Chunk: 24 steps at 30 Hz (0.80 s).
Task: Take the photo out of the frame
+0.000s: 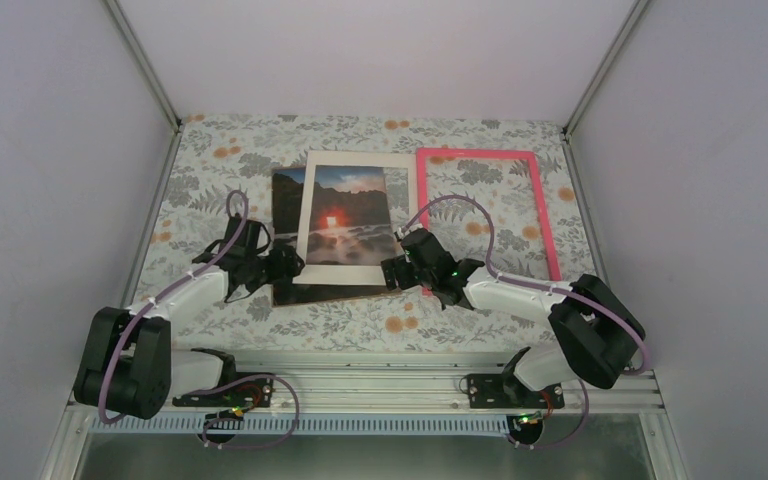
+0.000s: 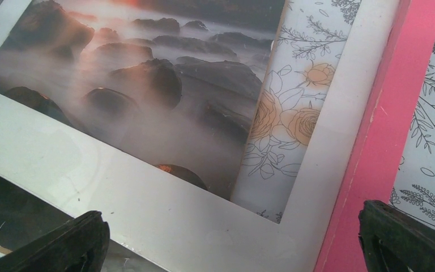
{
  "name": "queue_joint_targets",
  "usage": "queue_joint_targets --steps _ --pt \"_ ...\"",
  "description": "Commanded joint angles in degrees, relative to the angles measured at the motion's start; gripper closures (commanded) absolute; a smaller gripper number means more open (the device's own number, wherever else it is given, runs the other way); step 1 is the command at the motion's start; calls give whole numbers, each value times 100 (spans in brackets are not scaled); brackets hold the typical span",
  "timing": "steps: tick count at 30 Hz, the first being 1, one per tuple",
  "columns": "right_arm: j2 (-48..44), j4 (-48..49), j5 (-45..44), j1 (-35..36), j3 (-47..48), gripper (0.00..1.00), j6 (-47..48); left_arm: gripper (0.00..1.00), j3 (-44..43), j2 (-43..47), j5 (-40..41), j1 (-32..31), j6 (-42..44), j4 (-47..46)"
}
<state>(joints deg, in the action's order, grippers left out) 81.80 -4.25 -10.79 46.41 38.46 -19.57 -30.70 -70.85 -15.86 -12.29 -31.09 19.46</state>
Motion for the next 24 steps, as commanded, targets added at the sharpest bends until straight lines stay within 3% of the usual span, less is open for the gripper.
queue_joint_targets --steps 1,15,24 --pt "-21 169 -44 -37 -119 0 -3 7 -181 141 51 -58 -72 63" --pt "-114 125 -139 -47 -163 0 -42 7 -180 298 40 -92 -76 100" --pt "-175 107 -132 -45 -194 0 -66 7 238 424 -308 102 -307 -381"
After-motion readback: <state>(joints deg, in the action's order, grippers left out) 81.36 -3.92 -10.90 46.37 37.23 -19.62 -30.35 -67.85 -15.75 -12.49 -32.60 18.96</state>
